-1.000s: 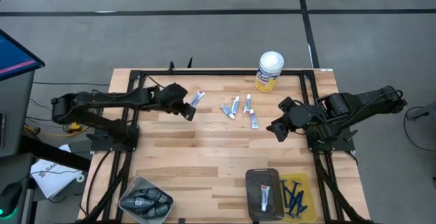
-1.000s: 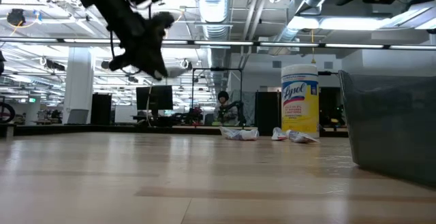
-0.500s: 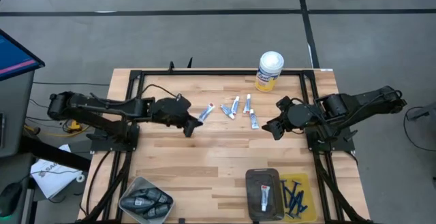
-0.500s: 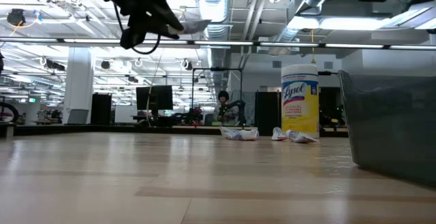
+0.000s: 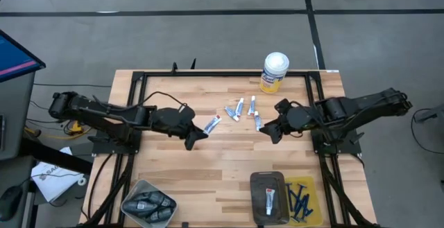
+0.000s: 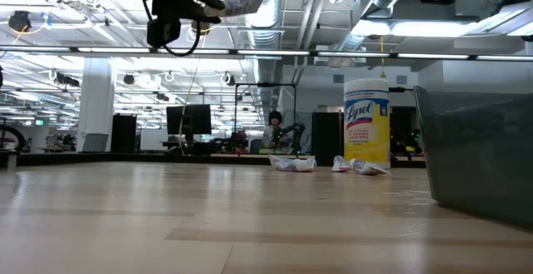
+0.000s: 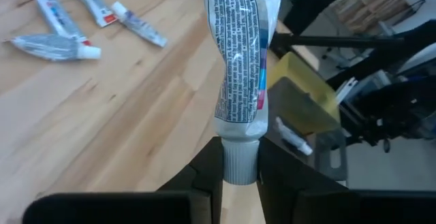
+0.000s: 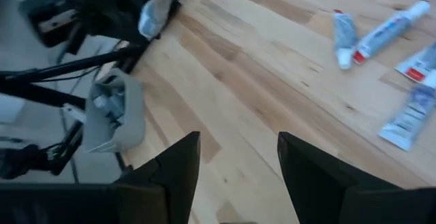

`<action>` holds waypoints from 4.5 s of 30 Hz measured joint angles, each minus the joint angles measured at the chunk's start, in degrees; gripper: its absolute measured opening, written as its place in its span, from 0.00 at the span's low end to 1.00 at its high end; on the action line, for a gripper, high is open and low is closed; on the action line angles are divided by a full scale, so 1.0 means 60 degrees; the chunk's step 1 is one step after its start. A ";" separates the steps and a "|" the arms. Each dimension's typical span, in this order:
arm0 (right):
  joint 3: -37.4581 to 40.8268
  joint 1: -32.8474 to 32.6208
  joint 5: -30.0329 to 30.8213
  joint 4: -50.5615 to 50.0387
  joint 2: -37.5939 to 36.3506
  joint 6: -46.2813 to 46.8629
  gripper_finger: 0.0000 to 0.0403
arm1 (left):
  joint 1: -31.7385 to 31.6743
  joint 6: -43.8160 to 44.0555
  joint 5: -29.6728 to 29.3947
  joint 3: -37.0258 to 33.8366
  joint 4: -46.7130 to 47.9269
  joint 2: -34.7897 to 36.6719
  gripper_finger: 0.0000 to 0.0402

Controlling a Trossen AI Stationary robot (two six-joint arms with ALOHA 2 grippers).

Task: Pick & Place Travel size toiletries
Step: Put the toothpaste into the black bin

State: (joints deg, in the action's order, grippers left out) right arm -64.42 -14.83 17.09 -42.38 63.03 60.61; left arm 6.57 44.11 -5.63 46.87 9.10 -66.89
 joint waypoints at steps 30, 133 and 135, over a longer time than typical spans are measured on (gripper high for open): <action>0.0000 -0.0947 -0.0081 0.0358 -0.2099 -0.2954 0.47 | 0.1686 0.2500 -0.2342 0.0000 -0.2265 0.0000 0.14; -0.0004 -0.0497 -0.3280 0.7235 0.2320 -1.0074 0.00 | 0.2931 0.4123 0.0424 -0.0004 -0.9211 -0.3293 0.21; 0.0000 -0.0499 -0.3014 0.7093 0.2165 -0.9967 0.00 | 0.2907 0.3921 0.0227 0.0000 -0.9296 -0.3289 0.26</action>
State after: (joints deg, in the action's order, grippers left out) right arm -64.42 -17.82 -1.00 0.18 76.02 0.81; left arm 24.01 67.63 -4.26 46.87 -46.68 -86.63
